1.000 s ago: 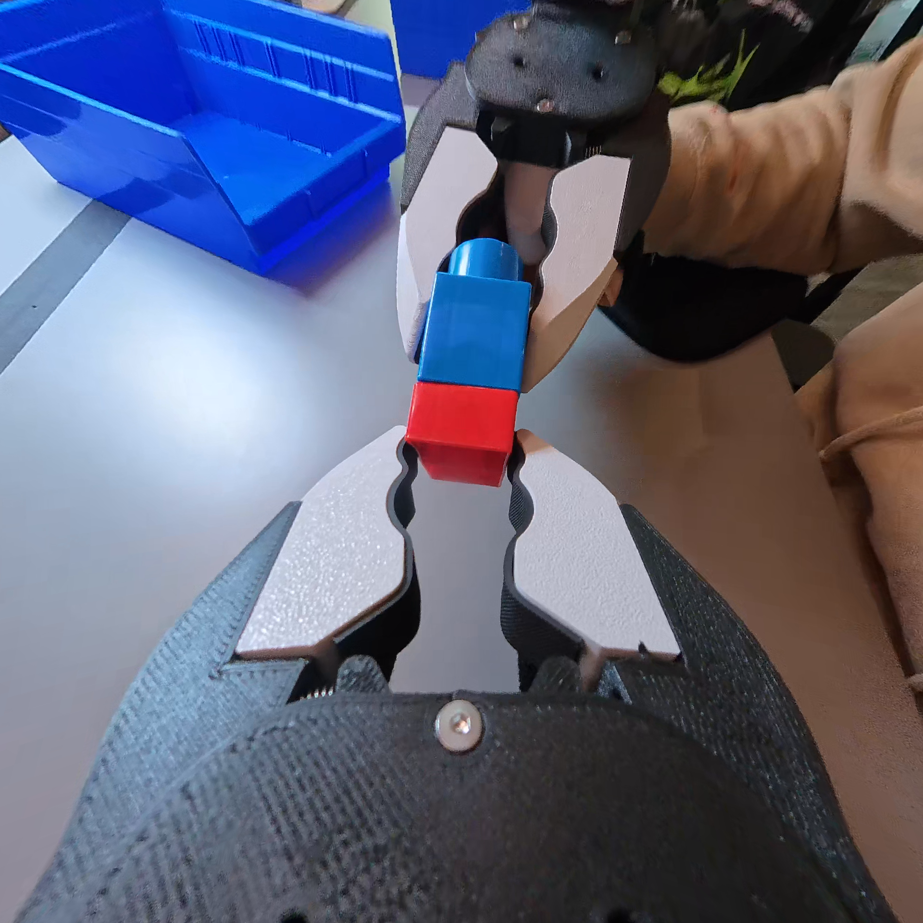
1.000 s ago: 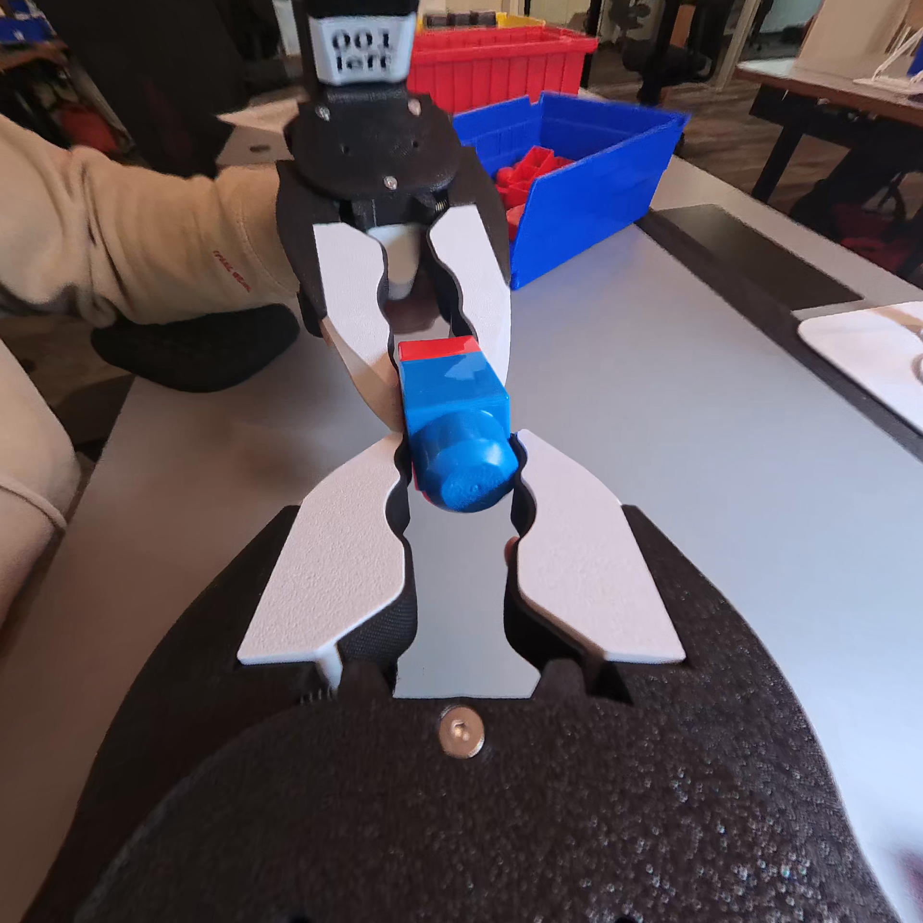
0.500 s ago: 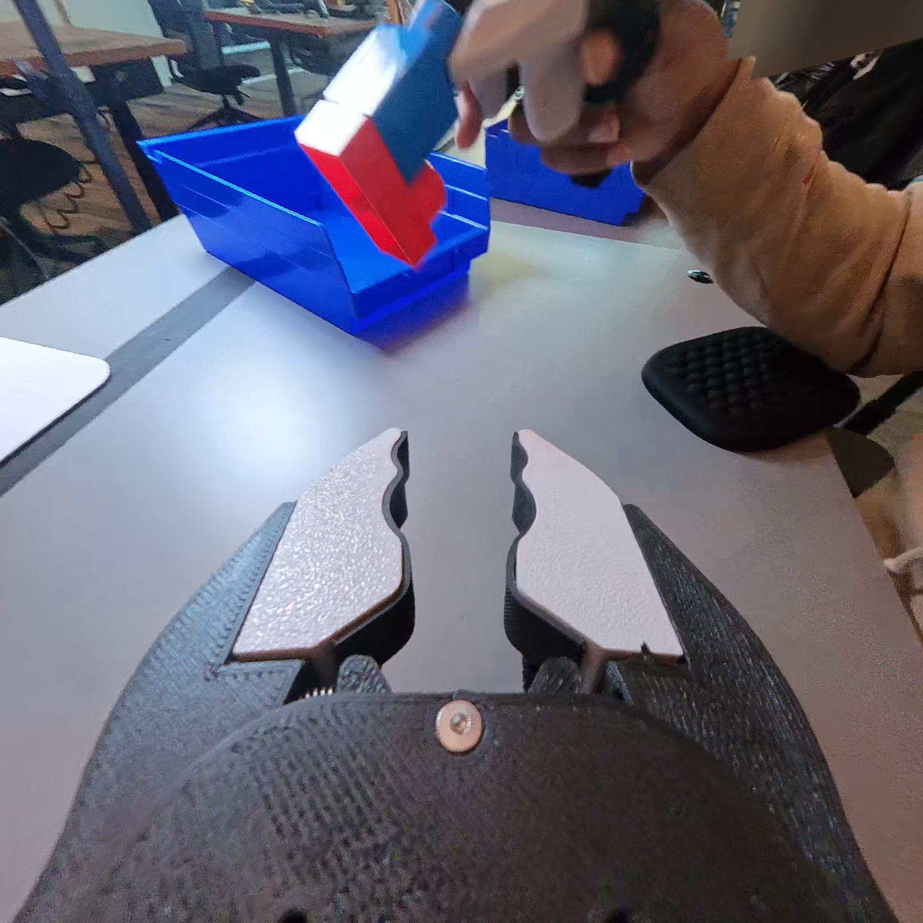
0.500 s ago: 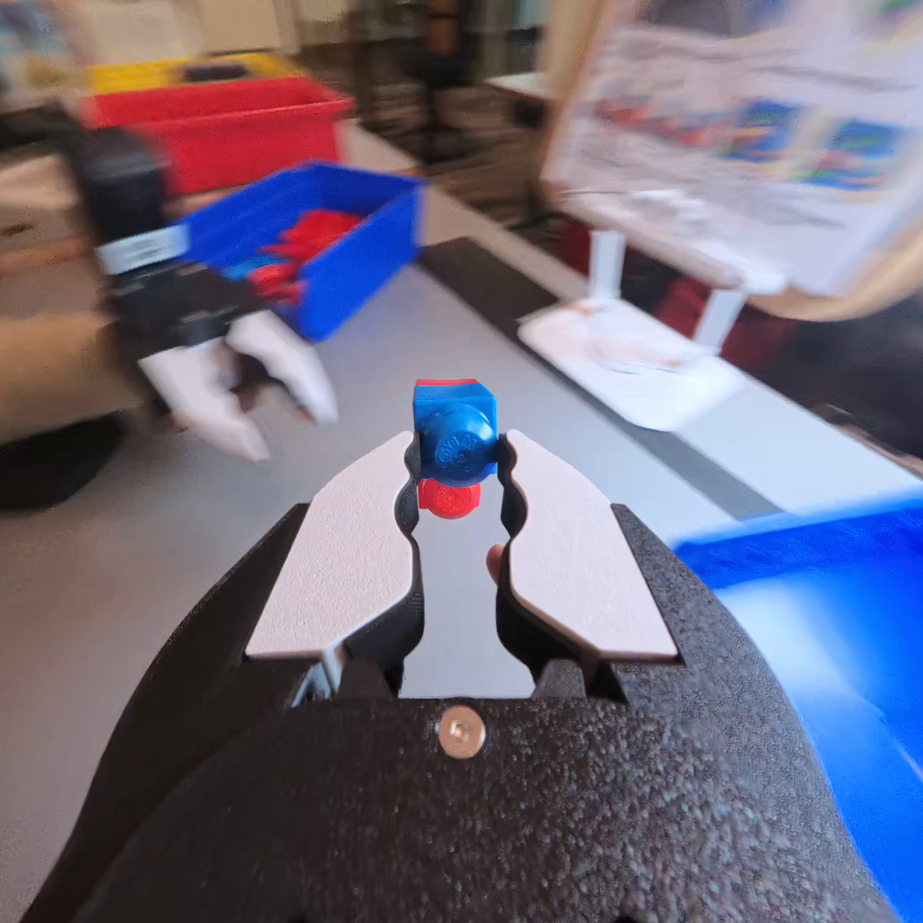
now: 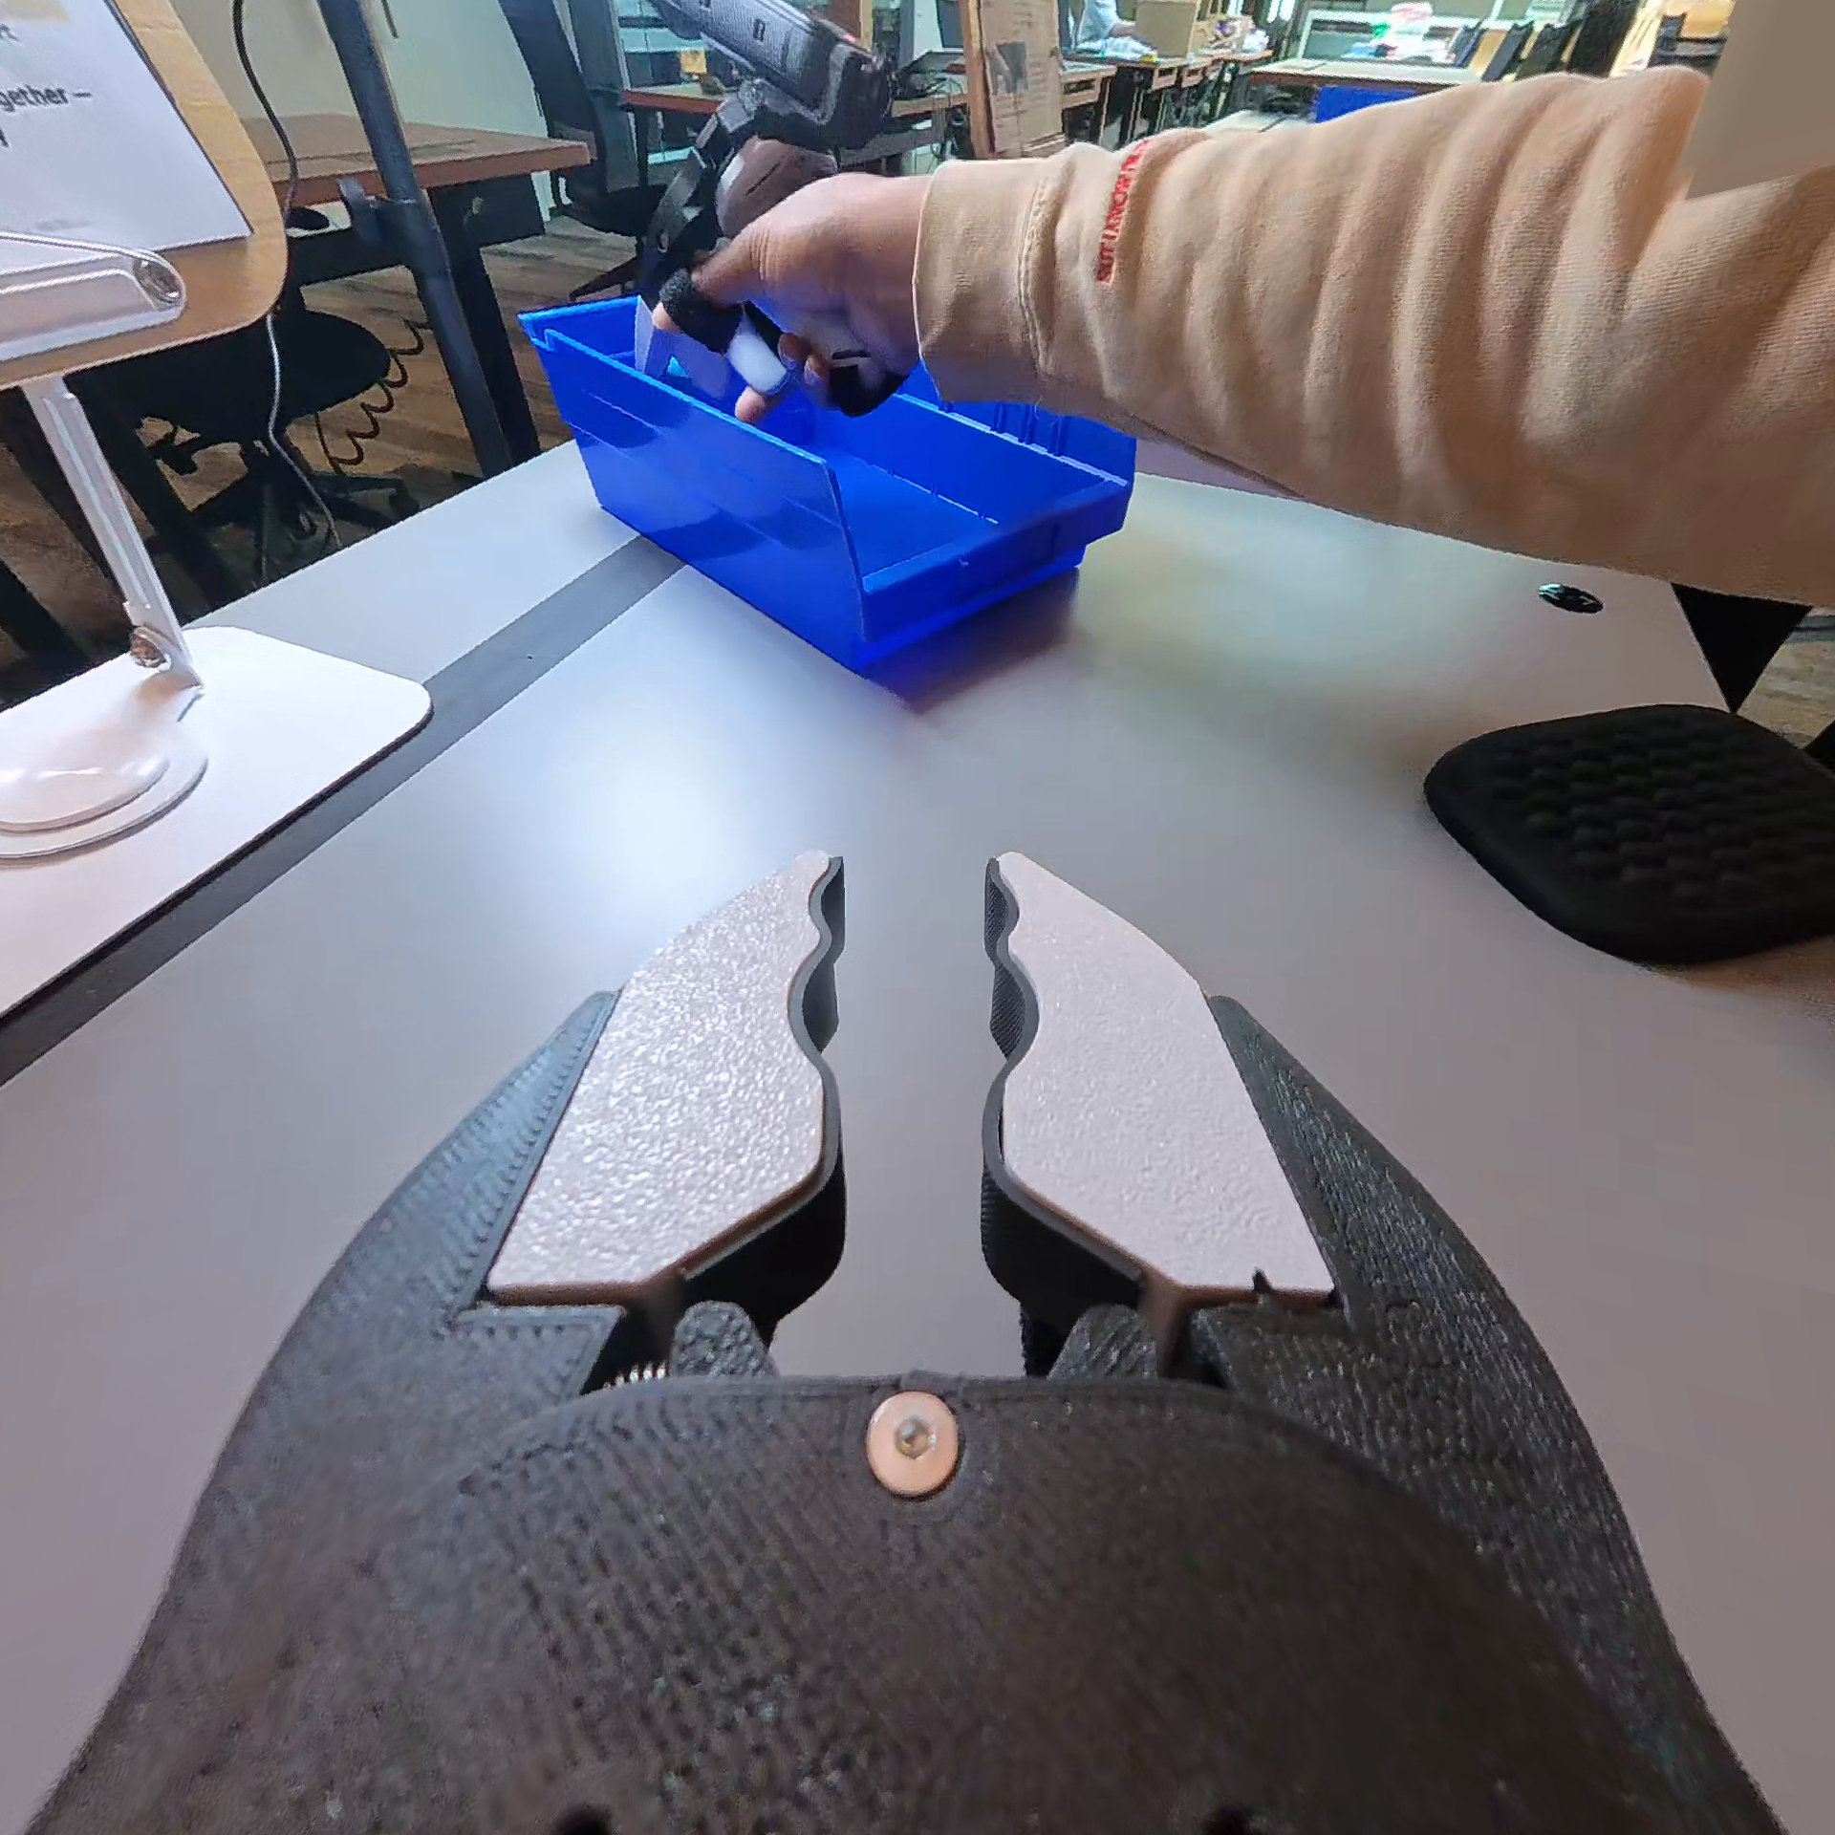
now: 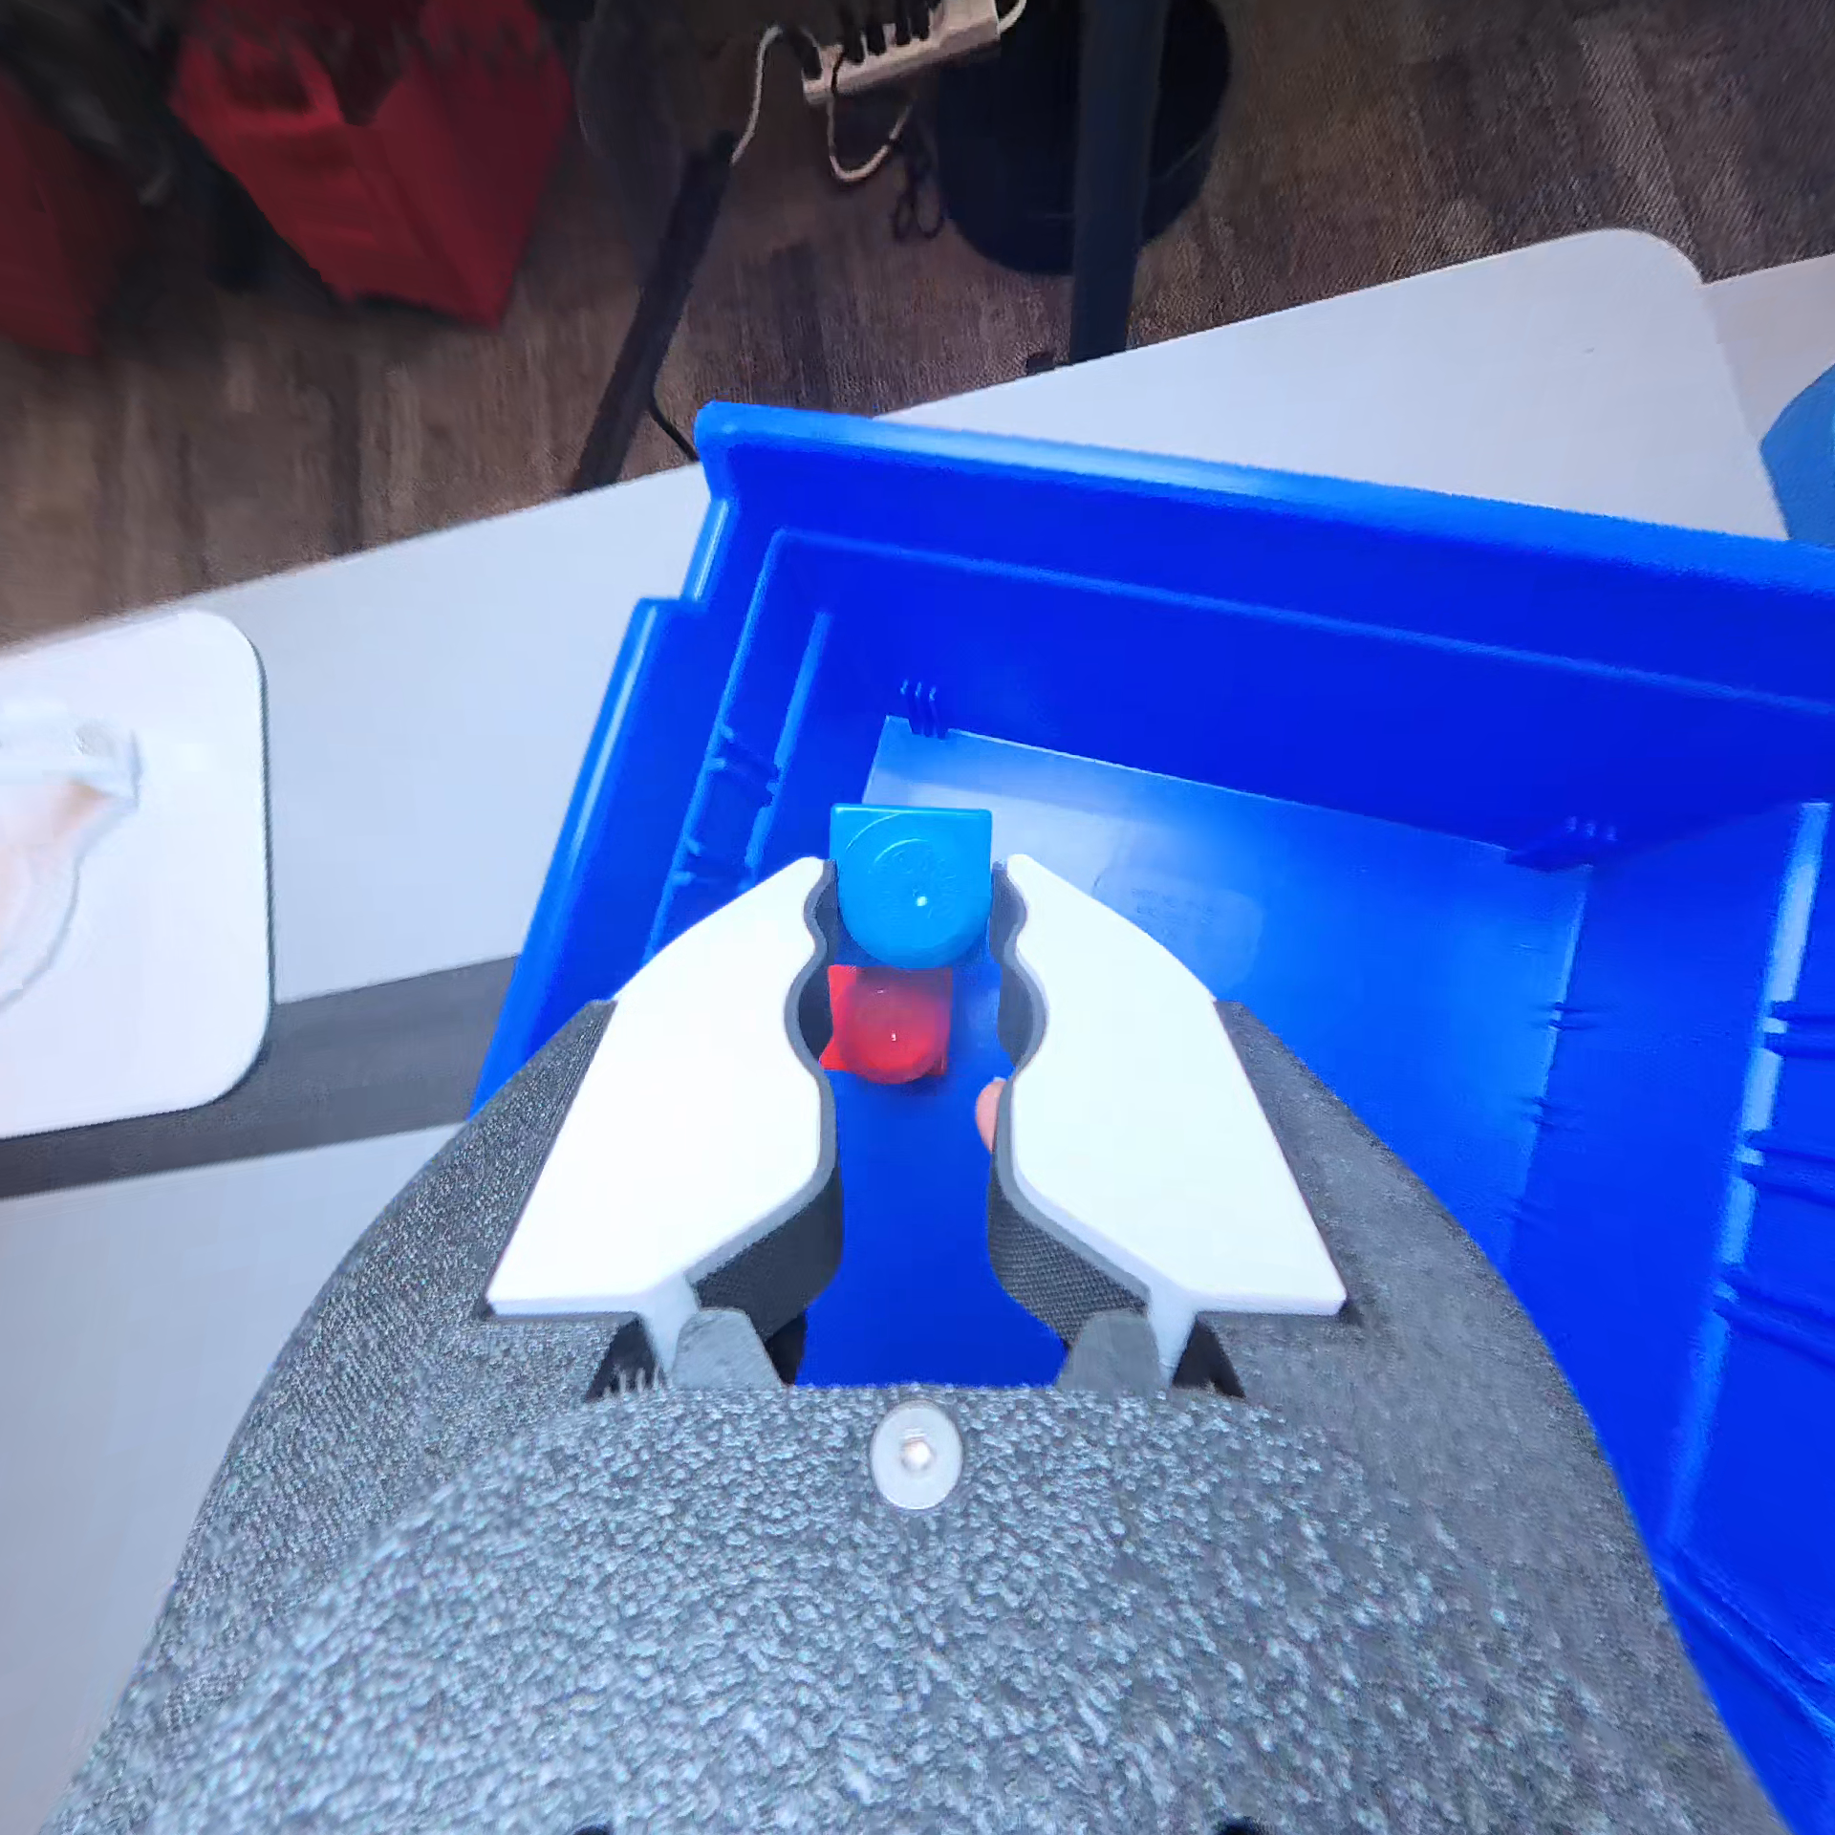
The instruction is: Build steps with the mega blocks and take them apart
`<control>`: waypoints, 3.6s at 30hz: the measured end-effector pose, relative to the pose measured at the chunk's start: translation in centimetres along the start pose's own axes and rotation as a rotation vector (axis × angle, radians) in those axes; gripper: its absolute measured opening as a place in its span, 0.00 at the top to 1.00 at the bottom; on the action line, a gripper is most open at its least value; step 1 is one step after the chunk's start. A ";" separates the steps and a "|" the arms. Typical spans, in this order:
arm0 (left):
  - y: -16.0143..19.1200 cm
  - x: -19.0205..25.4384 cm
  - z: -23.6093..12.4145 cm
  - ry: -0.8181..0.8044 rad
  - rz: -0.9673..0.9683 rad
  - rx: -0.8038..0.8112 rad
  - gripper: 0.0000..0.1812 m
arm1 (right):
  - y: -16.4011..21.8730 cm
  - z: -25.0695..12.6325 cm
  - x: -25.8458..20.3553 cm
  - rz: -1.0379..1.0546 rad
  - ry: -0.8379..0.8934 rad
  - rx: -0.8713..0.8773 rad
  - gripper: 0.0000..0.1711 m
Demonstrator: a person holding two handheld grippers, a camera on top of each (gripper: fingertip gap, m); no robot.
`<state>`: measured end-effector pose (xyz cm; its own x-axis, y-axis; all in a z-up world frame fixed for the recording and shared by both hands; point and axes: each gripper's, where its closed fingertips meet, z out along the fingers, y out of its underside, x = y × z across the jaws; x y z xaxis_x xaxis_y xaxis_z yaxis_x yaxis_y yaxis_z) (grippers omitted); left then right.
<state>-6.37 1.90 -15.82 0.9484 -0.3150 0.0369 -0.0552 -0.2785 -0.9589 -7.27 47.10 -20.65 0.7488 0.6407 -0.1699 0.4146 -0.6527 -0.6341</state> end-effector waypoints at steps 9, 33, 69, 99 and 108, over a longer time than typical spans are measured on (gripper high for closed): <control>-2.4 -3.7 -3.4 -0.115 -0.062 0.081 0.83 | -2.3 -10.2 -4.4 -0.066 -0.208 0.668 0.71; 13.8 -33.7 -24.1 -0.815 -0.476 -0.812 0.82 | 27.2 -24.2 -19.8 -0.653 -0.860 0.475 0.81; 1.5 -8.2 -11.3 -0.204 0.124 -0.377 0.80 | 36.9 -20.8 -14.9 -1.437 -0.704 -0.362 0.83; -3.8 -15.6 -19.4 -0.324 -0.040 -0.196 0.82 | 27.4 -26.8 -21.0 -0.949 -0.945 0.369 0.78; -9.7 6.9 -6.0 0.358 -0.296 0.537 0.82 | 30.2 -31.9 -28.0 -0.473 -1.455 0.430 0.69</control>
<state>-1.22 -3.06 -4.60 0.7338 -0.5999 0.3188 0.4375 0.0583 -0.8973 0.78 -3.45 -10.99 -0.6172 0.7316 -0.2895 0.0971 -0.2943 -0.9508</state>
